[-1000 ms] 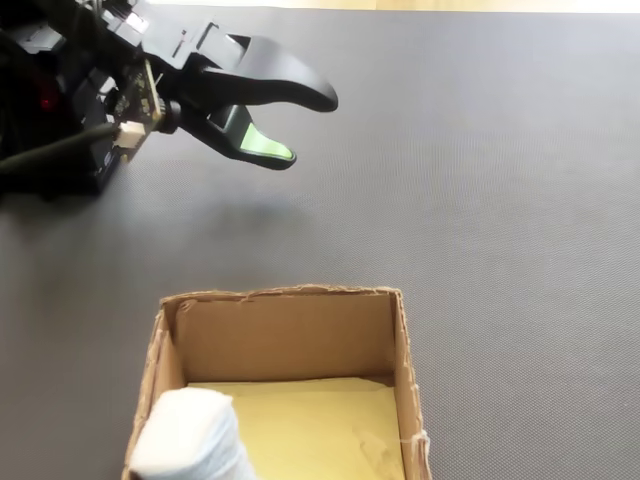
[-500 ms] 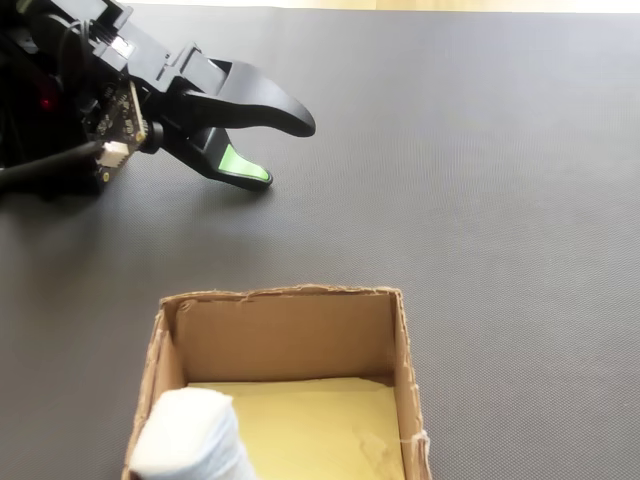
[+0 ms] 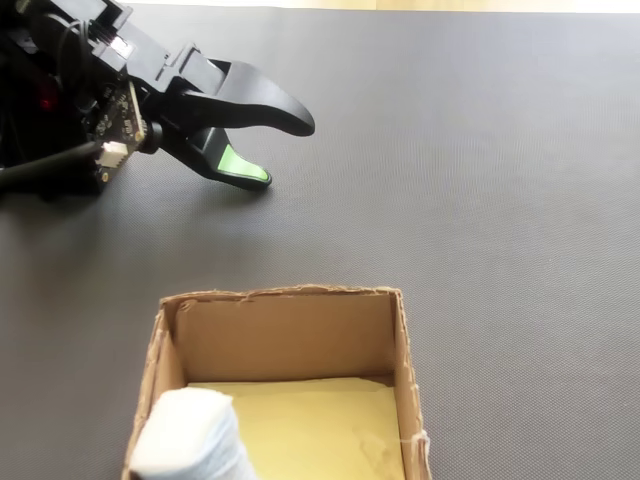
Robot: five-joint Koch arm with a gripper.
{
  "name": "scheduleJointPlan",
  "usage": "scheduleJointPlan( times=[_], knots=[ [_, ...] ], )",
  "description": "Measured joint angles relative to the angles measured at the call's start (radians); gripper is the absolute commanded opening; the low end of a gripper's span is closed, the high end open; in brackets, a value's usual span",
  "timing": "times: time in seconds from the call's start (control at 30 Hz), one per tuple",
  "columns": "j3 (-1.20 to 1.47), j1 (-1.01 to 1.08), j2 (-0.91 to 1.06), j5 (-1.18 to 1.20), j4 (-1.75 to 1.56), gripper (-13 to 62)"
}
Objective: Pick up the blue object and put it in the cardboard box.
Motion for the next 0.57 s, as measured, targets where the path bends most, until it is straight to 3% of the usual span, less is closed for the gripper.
scheduleJointPlan(
  times=[0.57],
  knots=[
    [0.002, 0.011, -0.002, 0.0, 0.0, 34.1]
  ],
)
